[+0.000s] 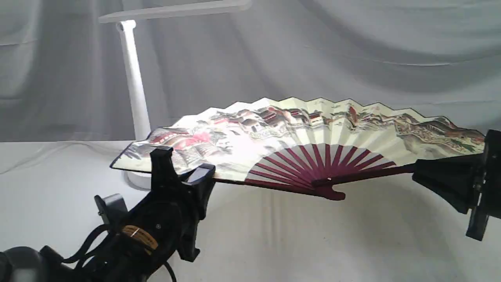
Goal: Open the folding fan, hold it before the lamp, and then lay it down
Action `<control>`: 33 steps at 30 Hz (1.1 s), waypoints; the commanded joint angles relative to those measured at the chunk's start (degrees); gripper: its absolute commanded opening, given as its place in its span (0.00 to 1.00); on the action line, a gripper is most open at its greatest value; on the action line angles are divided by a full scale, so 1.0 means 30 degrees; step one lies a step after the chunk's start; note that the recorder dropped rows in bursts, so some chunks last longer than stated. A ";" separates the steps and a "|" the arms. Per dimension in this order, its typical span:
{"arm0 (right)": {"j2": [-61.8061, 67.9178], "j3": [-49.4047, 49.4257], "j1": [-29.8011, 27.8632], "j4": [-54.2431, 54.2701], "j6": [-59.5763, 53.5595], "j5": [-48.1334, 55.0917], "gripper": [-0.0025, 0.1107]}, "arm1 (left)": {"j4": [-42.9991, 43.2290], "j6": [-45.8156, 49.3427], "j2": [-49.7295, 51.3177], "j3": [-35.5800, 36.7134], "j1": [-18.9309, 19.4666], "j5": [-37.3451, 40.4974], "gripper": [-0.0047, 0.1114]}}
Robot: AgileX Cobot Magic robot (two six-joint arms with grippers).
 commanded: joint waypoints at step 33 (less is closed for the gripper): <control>0.0018 -0.3254 0.3724 -0.0120 0.1187 -0.1593 0.02 | -0.4874 -0.0145 -0.3901 0.2091 0.2233 -0.1886 0.04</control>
